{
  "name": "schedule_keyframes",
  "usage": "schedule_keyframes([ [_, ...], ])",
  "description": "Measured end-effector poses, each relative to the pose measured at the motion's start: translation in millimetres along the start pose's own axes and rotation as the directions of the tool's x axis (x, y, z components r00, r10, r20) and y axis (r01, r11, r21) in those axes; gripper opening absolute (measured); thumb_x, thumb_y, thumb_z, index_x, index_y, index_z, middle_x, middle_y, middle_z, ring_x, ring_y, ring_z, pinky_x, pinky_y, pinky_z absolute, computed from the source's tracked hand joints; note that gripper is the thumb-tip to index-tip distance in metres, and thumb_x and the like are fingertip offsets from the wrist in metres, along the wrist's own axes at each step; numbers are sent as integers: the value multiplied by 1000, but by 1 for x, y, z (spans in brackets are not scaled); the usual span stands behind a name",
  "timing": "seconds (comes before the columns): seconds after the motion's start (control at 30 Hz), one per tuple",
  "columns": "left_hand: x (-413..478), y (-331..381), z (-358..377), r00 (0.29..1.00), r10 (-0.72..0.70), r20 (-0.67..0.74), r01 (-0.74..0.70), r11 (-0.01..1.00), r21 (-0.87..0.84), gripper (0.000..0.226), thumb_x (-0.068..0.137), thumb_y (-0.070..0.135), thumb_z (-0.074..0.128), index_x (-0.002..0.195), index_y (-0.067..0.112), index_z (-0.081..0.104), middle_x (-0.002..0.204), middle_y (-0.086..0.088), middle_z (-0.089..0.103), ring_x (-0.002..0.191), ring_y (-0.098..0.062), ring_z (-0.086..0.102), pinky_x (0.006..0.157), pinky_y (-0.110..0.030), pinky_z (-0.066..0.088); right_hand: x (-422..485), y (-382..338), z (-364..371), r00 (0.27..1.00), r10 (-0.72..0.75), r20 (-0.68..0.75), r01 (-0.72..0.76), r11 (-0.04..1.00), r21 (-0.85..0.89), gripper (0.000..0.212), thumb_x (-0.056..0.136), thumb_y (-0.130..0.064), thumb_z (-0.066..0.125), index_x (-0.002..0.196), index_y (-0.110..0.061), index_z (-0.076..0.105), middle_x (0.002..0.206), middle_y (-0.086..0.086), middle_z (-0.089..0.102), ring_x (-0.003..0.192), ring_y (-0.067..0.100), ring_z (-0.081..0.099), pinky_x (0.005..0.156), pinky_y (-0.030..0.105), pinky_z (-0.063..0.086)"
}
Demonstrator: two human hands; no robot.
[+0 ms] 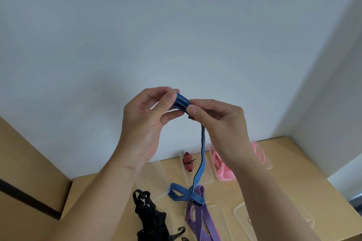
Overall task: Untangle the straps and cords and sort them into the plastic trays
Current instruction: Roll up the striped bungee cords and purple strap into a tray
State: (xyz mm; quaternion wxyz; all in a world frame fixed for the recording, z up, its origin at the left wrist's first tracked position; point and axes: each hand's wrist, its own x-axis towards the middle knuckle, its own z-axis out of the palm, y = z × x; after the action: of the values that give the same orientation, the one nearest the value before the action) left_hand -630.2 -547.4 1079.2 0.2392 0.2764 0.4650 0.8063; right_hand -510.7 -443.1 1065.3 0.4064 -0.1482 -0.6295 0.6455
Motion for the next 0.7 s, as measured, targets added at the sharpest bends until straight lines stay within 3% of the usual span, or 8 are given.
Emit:
schedule_keyframes([
  [0.1,1,-2,2,995,-55,-83,40,985,-170,11,82,14,71,91,9,69,97,-10,76,93,-28,73,77,-31,60,-2,3,-2,998,50,22,-51,997,57,25,81,-21,73,105,-14,76,93,7,79,91,25,75,87,33,59],
  [0.17,0,-4,1,989,-91,-113,64,973,-222,8,81,13,71,88,9,67,95,-11,75,95,-29,73,78,-31,60,-3,6,-3,998,68,-3,-68,991,111,25,84,-15,72,108,-11,75,94,10,78,91,28,75,86,32,59],
  [0.23,-1,-8,-2,991,-95,-96,80,985,-150,10,79,12,72,82,6,65,90,-14,75,93,-30,74,81,-34,61,-1,6,-4,997,67,-49,-59,988,142,18,90,-5,68,107,-8,75,93,12,78,87,26,75,82,28,58],
  [0.37,-5,-12,-7,999,-49,14,46,986,161,18,72,19,79,80,4,76,86,-17,75,86,-31,74,81,-39,61,4,4,-6,996,33,-80,-21,990,138,10,94,-4,66,100,-7,73,89,11,76,80,22,71,80,28,56],
  [0.47,-6,-8,-2,994,-31,102,-7,938,346,19,69,23,81,82,10,77,82,-10,77,76,-21,72,72,-29,58,5,3,-6,996,-15,-88,23,996,85,3,94,-5,67,94,-8,68,82,4,73,75,18,68,74,24,53],
  [0.6,-1,-4,3,990,-36,137,-14,938,346,19,71,17,80,83,7,71,77,-5,76,69,-16,67,61,-25,52,1,3,-2,995,-39,-94,43,998,39,5,94,-7,67,93,-8,71,87,3,77,80,18,73,76,24,55],
  [0.7,0,-4,6,992,-29,119,-6,959,285,16,72,16,79,81,7,69,76,-8,74,72,-21,70,67,-29,56,-2,7,0,997,12,-72,-11,1000,16,12,95,-11,67,103,-11,76,96,7,78,91,26,74,82,38,59],
])
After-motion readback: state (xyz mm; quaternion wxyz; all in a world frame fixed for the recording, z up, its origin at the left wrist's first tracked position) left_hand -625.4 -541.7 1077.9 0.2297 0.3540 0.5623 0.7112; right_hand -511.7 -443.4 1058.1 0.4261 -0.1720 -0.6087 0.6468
